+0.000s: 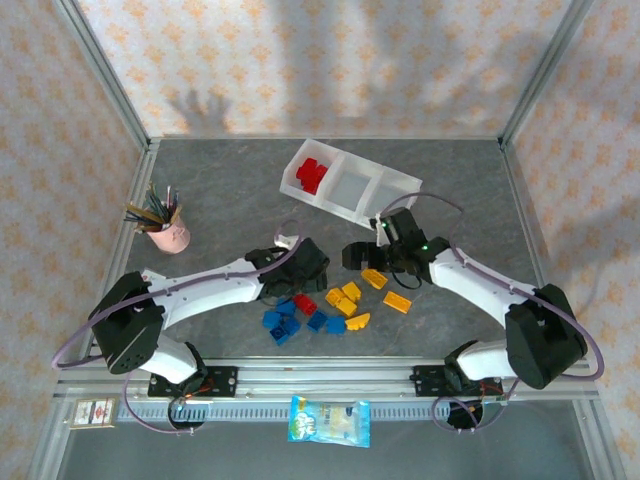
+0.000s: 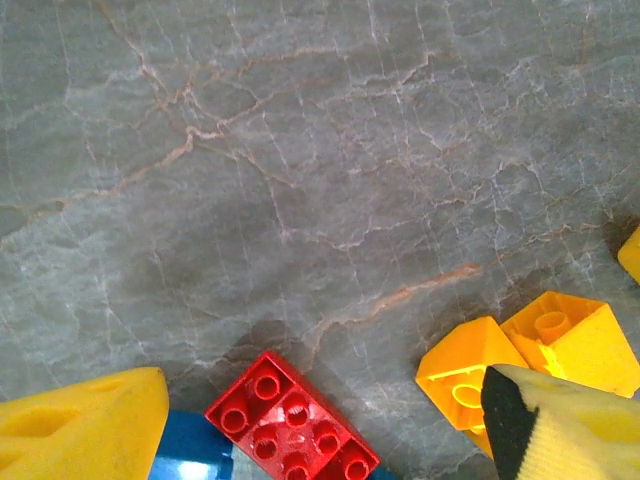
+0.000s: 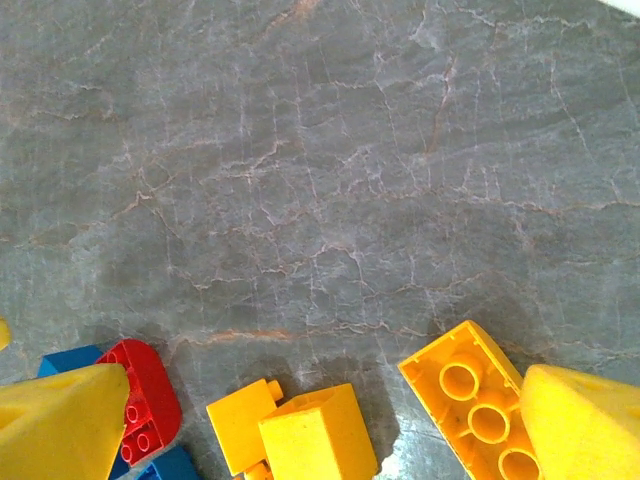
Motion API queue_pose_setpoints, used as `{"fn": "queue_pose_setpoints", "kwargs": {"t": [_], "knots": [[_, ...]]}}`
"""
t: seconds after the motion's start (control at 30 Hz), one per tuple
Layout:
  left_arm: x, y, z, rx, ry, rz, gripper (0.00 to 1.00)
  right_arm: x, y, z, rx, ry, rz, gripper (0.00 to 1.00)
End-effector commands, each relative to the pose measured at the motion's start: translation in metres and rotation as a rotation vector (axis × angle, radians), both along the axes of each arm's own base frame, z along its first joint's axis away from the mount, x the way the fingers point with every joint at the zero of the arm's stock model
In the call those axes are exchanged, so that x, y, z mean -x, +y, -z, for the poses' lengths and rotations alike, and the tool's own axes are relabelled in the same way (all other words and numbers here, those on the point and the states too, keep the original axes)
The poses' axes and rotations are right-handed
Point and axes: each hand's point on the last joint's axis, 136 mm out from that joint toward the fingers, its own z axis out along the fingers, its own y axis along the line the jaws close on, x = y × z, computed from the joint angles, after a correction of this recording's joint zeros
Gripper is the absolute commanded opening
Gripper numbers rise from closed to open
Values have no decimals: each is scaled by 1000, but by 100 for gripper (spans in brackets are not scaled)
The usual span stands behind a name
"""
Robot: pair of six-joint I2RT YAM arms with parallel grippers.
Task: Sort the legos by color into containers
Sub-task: Move the lego to the bottom-center of the table.
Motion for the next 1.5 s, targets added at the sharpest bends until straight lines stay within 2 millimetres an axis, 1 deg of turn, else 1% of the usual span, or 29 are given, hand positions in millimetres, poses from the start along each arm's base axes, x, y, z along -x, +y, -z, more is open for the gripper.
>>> {"fn": "queue_pose_setpoints", "kwargs": {"t": [0.0,0.17,0.3,0.4,0.57,0.67,0.77,0.83,1.03,1.1,1.23,1.3,1.33,1.4,1.47], "knots": [[8,-8,5,24,26,-32,83,-1,-4,-4,-15,-19,10,100],[20,-17,4,24,38,-29,79,-2,-14,0,-26,0,35,100],[35,-22,13,29,74,-35,77,-3,-19,-1,-41,-6,51,100],[42,-24,19,17,87,-44,76,-3,-20,-2,-53,-4,51,100],[49,-20,33,2,112,-73,74,-4,-19,-5,-68,-4,43,100],[50,-17,37,-23,113,-86,74,-4,-19,-5,-74,-3,43,100],[50,-10,41,-61,113,-108,74,-4,-18,-6,-79,-3,40,100],[50,-11,45,-56,112,-111,73,-5,-18,-6,-82,-5,42,100],[39,-24,50,-80,100,-85,72,-6,-19,-7,-81,-7,45,100],[31,-30,49,-69,91,-82,71,-7,-20,-7,-81,-6,46,100],[9,-37,44,-81,46,-78,68,-9,-20,-7,-81,-6,48,100],[0,-33,46,-101,47,-89,67,-10,-20,-7,-81,-4,50,100],[-5,-30,44,-114,30,-98,65,-10,-21,-6,-80,-4,50,100],[-14,-30,32,-116,-21,-97,64,-11,-20,-7,-84,-5,49,100],[-18,-28,22,-121,-47,-98,64,-12,-20,-6,-85,-1,50,99]]}}
